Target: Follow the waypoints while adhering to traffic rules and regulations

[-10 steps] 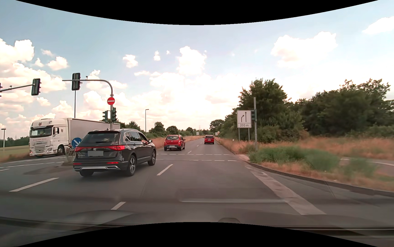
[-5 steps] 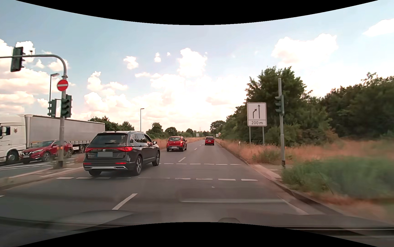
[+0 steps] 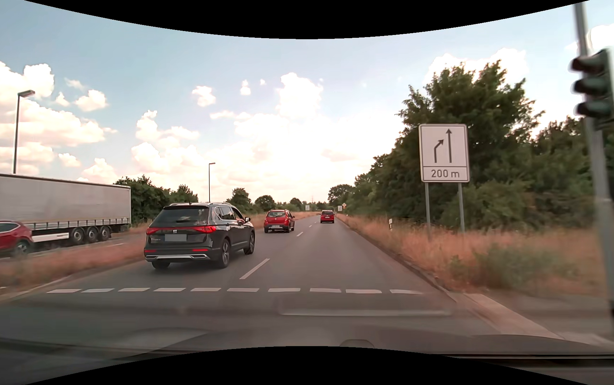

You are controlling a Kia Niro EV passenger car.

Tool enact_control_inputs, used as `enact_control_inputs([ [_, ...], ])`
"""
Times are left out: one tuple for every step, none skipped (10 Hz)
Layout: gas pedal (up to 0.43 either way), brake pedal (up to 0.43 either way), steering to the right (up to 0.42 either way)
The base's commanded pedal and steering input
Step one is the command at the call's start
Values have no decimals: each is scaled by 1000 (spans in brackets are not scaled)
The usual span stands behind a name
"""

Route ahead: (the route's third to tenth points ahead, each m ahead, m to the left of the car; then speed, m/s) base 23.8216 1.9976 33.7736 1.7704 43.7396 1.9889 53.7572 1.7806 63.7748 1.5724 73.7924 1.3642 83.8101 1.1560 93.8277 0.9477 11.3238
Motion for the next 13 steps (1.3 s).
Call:
enact_control_inputs([
  [209,0,-6],
  [209,0,-6],
  [209,0,-5],
  [209,0,-5],
  [197,0,-5],
  [189,0,-5],
  [189,0,-5],
  [177,0,-5],
  [157,0,-4],
  [157,0,-5],
  [150,0,-4],
  [138,0,-4],
  [130,0,-4],
])
